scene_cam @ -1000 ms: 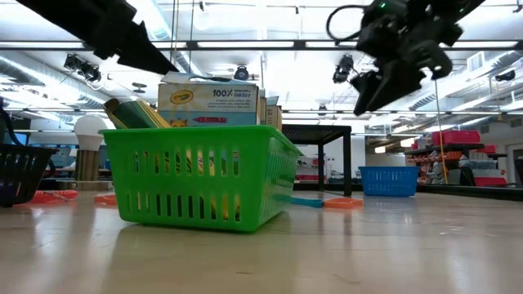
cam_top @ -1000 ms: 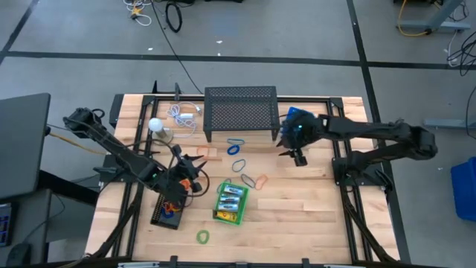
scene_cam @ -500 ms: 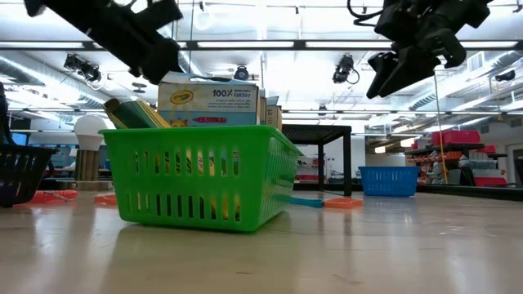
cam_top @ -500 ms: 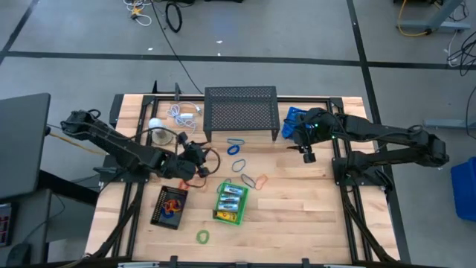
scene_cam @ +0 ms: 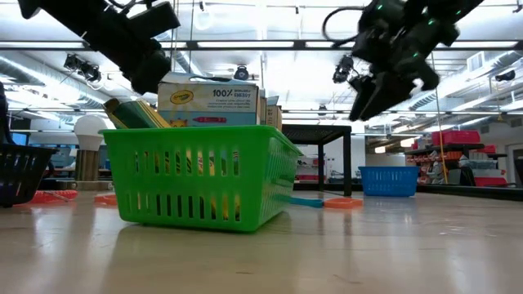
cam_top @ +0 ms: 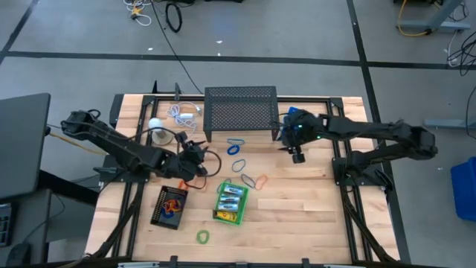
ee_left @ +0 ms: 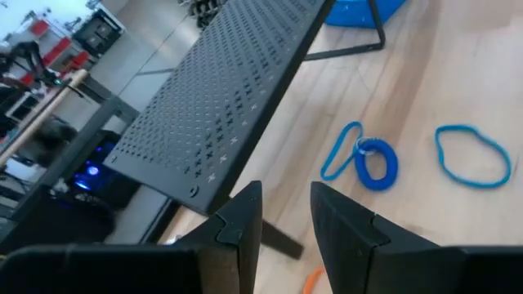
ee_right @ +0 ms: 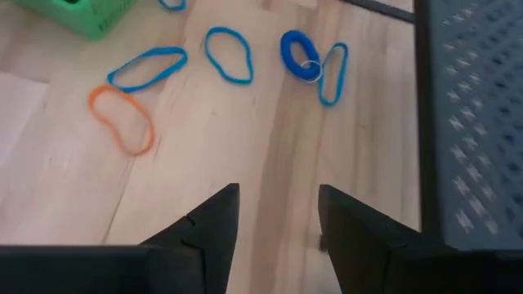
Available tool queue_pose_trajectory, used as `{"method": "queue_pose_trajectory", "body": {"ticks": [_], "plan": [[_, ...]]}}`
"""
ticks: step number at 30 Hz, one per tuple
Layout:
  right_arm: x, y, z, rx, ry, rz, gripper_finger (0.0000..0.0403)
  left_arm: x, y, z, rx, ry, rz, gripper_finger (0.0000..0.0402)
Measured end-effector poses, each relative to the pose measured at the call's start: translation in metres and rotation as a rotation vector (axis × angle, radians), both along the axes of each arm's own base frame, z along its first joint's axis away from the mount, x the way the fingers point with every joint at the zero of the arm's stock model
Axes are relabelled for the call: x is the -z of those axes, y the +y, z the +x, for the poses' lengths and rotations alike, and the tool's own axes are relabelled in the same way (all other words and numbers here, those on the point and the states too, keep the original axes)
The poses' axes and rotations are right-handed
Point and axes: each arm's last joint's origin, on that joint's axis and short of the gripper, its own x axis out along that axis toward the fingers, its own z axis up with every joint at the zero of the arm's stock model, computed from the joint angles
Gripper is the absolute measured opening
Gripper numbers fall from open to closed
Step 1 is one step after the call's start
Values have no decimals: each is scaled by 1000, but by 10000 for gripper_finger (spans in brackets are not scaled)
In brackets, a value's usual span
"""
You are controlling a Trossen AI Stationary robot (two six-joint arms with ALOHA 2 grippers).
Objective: Pick & Place Office Desk Supplies
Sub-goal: Put the blue spring keychain into the black bin
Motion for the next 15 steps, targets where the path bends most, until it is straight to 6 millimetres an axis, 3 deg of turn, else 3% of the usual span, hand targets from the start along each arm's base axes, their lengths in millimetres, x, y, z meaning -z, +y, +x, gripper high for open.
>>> {"method": "queue_pose_trajectory", "body": {"ticks": [3,15], "plan": [[9,-4,14,-8,21,18,176,1,-1,-1,5,12,4,115],[14,-17,74,-78,20,78,176,17,-8,-12,41,35,2,115]]}}
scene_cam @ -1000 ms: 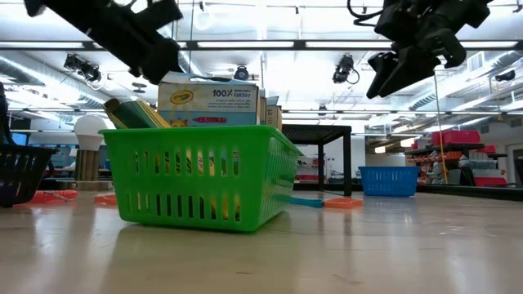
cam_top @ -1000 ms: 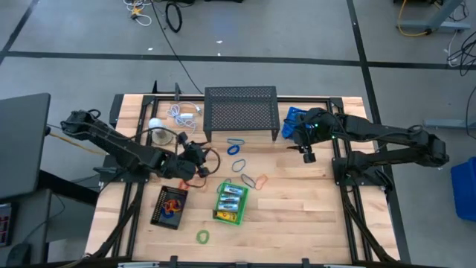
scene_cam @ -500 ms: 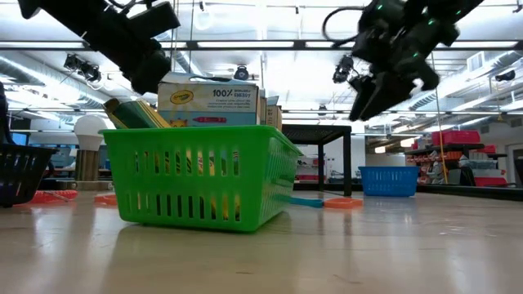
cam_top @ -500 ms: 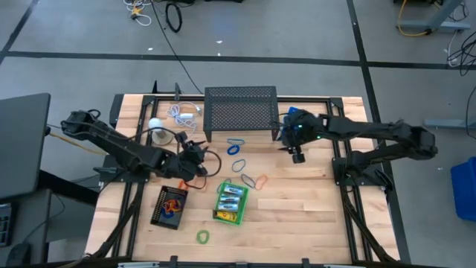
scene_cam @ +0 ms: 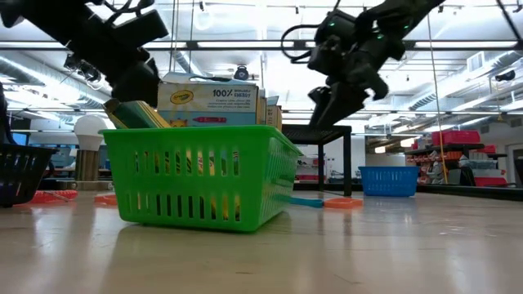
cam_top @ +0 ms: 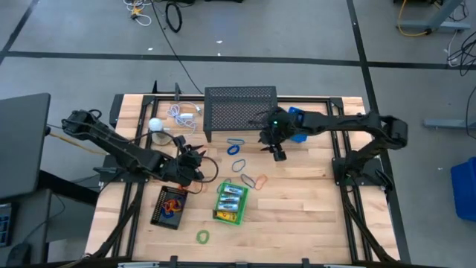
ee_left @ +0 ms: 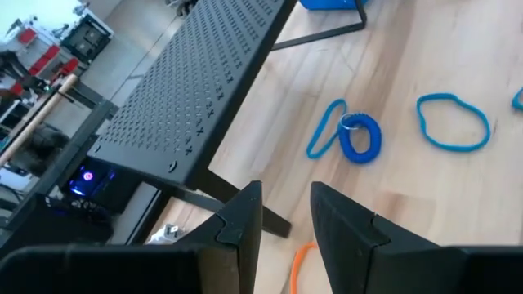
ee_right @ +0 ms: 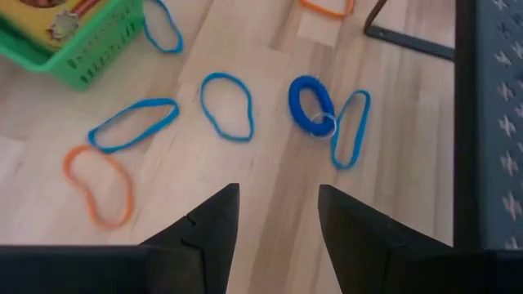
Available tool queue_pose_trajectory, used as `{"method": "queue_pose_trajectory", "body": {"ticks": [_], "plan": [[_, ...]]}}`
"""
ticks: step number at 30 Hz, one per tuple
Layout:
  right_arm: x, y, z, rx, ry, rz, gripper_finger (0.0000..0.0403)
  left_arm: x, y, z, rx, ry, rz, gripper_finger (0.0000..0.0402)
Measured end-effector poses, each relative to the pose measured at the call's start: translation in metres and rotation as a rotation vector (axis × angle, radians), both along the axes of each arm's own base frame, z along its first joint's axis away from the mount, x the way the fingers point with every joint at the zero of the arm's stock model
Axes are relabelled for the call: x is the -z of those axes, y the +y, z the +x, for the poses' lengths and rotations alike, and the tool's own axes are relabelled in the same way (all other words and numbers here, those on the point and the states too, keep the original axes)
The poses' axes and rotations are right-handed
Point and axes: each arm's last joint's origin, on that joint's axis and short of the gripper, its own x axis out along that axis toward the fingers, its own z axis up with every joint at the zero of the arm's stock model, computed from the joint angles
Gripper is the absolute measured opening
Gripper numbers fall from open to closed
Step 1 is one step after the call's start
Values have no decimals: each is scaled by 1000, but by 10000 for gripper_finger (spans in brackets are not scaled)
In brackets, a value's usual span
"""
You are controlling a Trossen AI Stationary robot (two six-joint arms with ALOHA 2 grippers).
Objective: Pick & Place Office Desk Supplies
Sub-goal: Put the blue spring keychain into the black bin
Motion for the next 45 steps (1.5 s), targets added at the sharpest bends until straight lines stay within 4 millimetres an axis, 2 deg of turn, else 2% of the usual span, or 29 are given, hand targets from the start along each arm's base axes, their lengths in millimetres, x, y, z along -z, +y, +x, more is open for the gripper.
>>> {"method": "queue_pose_trajectory", "body": {"ticks": [11,22,29,34,40,45], "plan": [[20,-8,56,-121,34,-93,176,7,7,-23,-14,-26,3,115],[35,-12,71,-187,25,-170,176,8,5,-27,-3,-52,-22,115],[39,-11,97,-193,32,-172,163,8,5,-27,-2,-44,-10,115],[35,-8,98,-205,72,-150,148,6,6,-27,4,-42,-2,115],[39,10,100,-226,112,-183,140,3,5,-27,16,-55,3,115],[32,23,93,-169,160,-117,139,-7,8,-12,108,-107,-39,115]]}}
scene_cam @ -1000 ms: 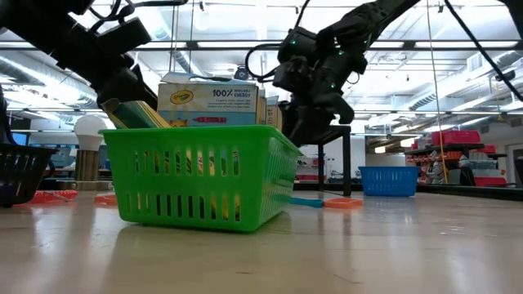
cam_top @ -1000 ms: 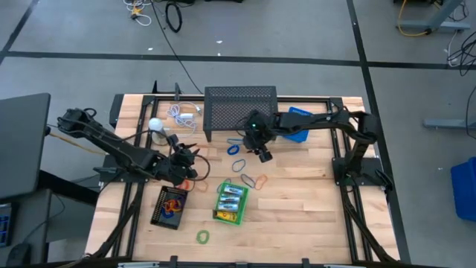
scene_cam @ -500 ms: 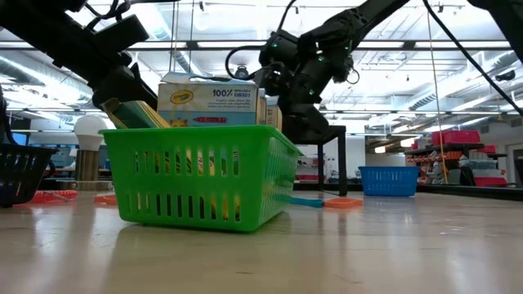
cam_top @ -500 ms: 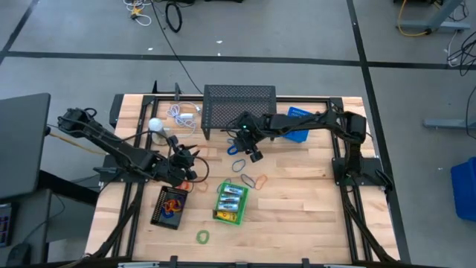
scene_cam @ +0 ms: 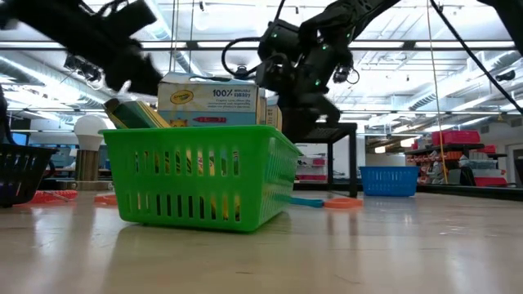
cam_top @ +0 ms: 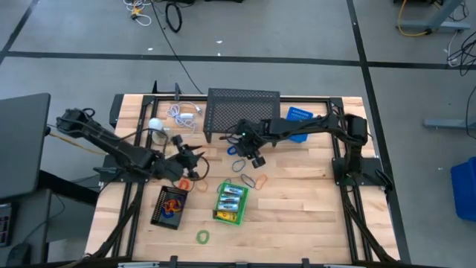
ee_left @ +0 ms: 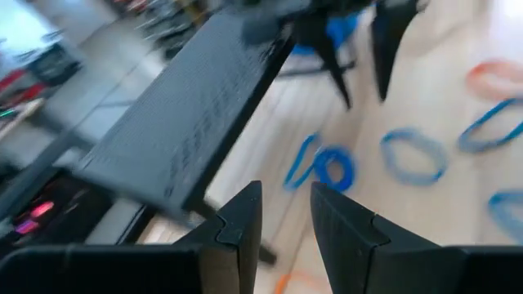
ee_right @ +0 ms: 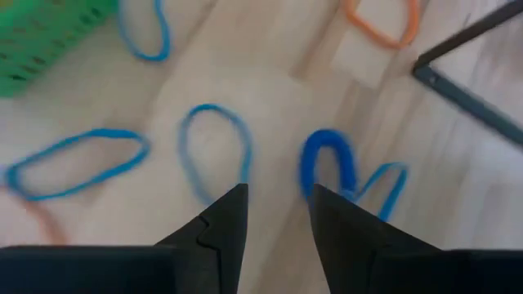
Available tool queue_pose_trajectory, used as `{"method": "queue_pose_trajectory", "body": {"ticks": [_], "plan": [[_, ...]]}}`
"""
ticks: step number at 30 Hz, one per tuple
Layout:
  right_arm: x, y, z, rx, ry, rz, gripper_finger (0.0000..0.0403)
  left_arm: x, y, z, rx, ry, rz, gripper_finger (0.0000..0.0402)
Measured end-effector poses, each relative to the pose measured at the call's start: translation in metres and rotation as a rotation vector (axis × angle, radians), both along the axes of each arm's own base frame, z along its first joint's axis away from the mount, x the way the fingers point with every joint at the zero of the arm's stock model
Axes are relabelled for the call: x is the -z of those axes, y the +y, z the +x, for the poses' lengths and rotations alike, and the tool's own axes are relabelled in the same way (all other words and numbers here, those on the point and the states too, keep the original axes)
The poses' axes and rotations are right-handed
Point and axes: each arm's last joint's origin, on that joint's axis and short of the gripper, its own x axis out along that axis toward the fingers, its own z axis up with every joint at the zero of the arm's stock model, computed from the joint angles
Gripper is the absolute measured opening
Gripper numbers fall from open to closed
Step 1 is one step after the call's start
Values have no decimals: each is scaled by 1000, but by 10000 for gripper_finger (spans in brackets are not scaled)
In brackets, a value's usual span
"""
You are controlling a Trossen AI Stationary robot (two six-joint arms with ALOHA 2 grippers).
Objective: Pick & Place Office Desk Supplies
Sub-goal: Put the blue spring keychain into the black bin
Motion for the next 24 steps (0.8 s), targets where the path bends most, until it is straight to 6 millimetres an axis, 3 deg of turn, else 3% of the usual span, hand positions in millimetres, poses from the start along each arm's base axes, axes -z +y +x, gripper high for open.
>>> {"method": "queue_pose_trajectory", "body": {"ticks": [8,13,18,24], "plan": [[-49,32,-19,-10,-73,130,139,-12,28,30,307,-62,-54,115],[-76,53,-28,-48,-148,-96,140,-8,50,32,462,-51,-216,115],[-81,56,-37,26,-101,-269,140,6,68,35,510,-3,-378,129],[-74,47,-49,157,38,-320,168,25,82,50,451,130,-401,191]]}}
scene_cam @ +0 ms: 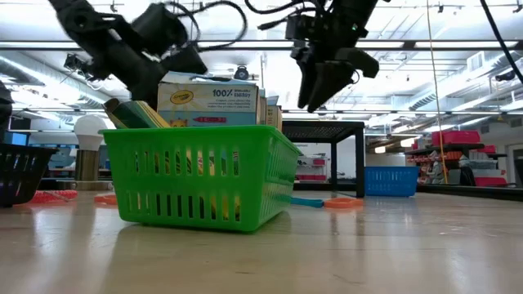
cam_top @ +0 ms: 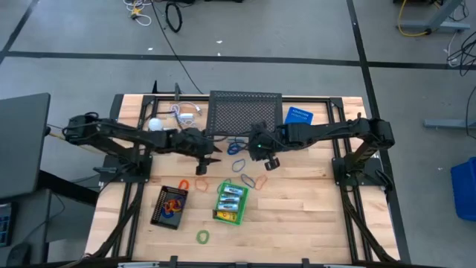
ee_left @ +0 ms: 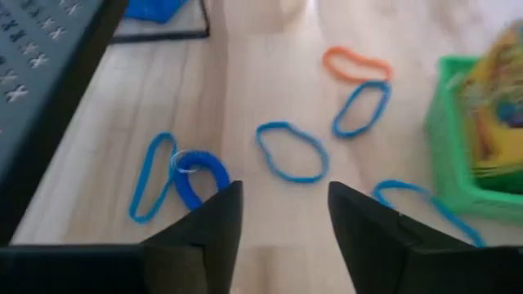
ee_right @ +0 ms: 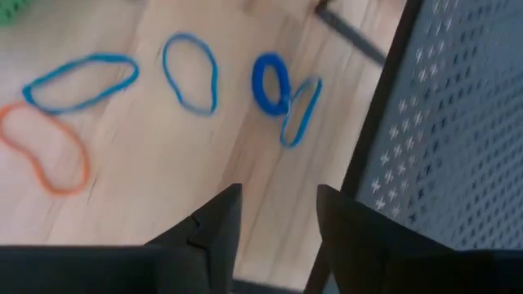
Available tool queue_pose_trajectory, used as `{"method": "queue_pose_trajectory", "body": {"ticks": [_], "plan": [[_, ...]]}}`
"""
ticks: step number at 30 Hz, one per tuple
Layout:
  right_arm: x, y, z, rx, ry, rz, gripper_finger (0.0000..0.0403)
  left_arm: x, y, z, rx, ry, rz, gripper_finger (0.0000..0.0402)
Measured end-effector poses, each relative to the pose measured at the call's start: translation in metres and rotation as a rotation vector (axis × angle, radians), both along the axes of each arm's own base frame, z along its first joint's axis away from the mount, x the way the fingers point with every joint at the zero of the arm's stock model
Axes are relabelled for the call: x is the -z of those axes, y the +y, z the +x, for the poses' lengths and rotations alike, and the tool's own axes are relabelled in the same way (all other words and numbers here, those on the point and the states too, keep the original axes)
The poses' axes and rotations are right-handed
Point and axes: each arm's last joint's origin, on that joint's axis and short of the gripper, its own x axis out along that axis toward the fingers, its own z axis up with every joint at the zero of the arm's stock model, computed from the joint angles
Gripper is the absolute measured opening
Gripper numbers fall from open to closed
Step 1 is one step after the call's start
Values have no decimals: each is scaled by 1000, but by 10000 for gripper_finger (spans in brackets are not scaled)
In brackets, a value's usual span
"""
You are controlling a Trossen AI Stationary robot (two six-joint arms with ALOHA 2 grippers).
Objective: Pick & Place Office Desk Supplies
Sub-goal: Put the blue spring keychain into the black bin
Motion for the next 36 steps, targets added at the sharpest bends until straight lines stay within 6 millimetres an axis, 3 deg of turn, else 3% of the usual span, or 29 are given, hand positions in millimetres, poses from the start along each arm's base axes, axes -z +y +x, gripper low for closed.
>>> {"method": "queue_pose_trajectory", "body": {"ticks": [7,15,24,28,31,36], "plan": [[-1,-1,-15,117,80,27,210,-4,7,32,-5,155,112,222],[-10,-3,-29,189,110,-23,213,0,11,54,19,305,194,222],[-32,-4,-41,213,14,-50,213,3,9,56,57,335,204,221],[-38,-3,-47,242,-2,-73,213,9,8,48,9,454,293,221],[-42,-3,-49,259,-17,-77,213,12,16,43,-53,524,363,221],[-43,-3,-50,266,-23,-79,213,10,30,44,-58,476,333,221]]}}
